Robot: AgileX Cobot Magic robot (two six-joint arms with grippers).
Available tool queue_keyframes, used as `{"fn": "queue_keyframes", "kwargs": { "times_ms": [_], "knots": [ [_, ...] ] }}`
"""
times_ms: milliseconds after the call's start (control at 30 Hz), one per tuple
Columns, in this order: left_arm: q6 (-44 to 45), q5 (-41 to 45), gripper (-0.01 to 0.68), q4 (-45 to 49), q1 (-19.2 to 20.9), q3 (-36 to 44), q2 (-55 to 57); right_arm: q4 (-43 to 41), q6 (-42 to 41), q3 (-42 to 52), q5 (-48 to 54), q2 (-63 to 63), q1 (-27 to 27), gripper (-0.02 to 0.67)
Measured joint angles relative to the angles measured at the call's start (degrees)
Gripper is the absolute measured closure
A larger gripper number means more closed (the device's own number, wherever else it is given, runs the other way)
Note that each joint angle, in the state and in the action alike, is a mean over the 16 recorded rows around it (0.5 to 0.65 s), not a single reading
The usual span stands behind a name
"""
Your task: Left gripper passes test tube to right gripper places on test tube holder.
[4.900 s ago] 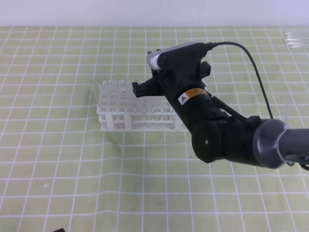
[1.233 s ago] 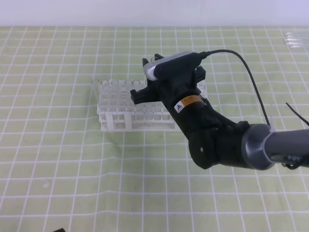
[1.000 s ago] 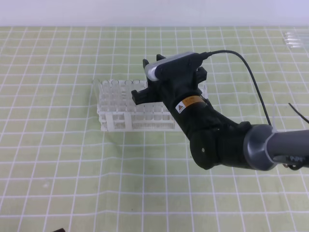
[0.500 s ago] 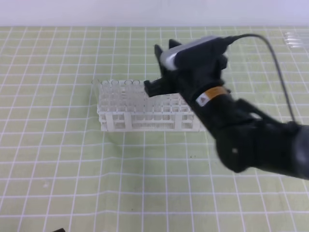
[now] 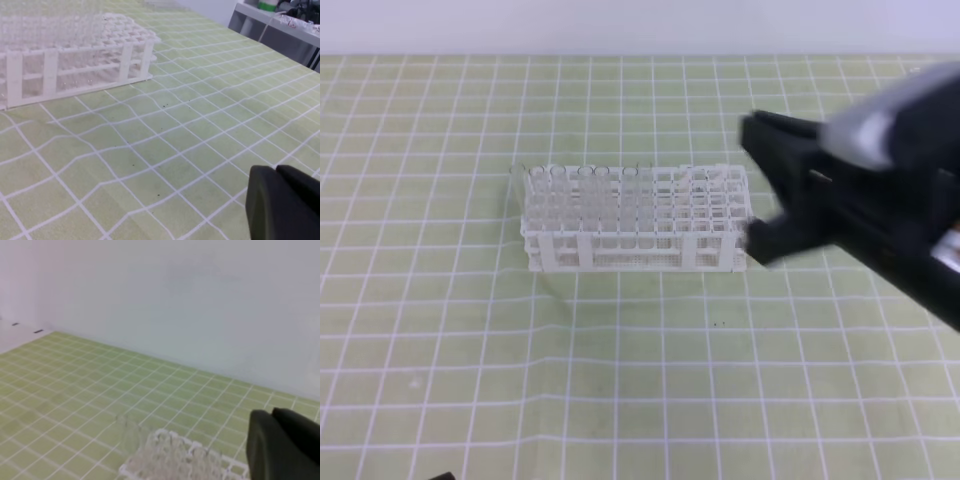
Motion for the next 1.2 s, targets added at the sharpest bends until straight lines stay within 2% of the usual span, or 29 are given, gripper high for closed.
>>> {"fn": "queue_keyframes", "kwargs": {
  "times_ms": [333,533,733,933,1200],
  "knots": [
    [0.0,-0.2,0.673,0.0,0.0,0.4,0.1,0.8,0.1,6.8,20.5,-17.7,0.0,0.650],
    [0.0,0.1,0.673,0.0,0.0,0.2,0.0,0.7,0.0,7.4,31.5,-21.7,0.0,0.650],
    [0.0,0.3,0.673,0.0,0.0,0.0,0.0,-1.0,0.0,7.5,35.6,-23.1,-1.0,0.650],
    [0.0,0.5,0.673,0.0,0.0,-0.1,-0.1,-2.9,0.0,7.5,37.7,-26.2,-6.2,0.650],
    [0.0,0.5,0.673,0.0,0.0,-0.1,0.0,-3.1,-0.1,9.8,40.2,-35.8,-19.2,0.650]
  ]
}}
